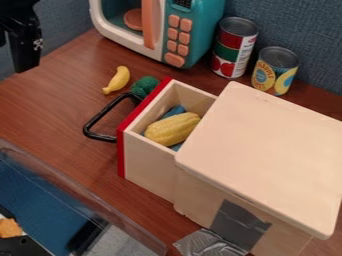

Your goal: Close the drawer

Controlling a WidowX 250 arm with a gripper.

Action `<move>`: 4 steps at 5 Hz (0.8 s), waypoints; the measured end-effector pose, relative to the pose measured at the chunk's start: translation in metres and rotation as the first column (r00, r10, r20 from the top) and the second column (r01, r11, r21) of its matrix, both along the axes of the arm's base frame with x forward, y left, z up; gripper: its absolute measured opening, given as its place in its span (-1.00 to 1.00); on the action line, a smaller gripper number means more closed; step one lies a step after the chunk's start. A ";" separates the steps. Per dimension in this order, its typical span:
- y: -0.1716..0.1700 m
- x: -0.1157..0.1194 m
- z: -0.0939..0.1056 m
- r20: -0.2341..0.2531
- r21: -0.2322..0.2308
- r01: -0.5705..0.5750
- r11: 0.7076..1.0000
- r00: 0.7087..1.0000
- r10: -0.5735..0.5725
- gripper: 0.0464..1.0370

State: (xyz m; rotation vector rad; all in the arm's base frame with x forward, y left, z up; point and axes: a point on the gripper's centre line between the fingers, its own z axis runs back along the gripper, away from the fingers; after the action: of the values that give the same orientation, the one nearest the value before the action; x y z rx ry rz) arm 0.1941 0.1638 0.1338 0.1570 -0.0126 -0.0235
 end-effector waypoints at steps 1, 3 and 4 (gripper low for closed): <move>-0.001 -0.001 -0.006 -0.017 -0.015 0.007 1.000 1.000 -0.007 0.93; 0.036 0.007 -0.046 -0.019 -0.003 0.262 0.965 0.965 -0.262 0.93; 0.046 0.015 -0.076 -0.088 -0.005 0.476 0.879 0.876 -0.475 0.93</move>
State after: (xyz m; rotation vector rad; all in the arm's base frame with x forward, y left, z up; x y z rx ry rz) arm 0.2087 0.2099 0.0578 0.1667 0.0363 -0.5260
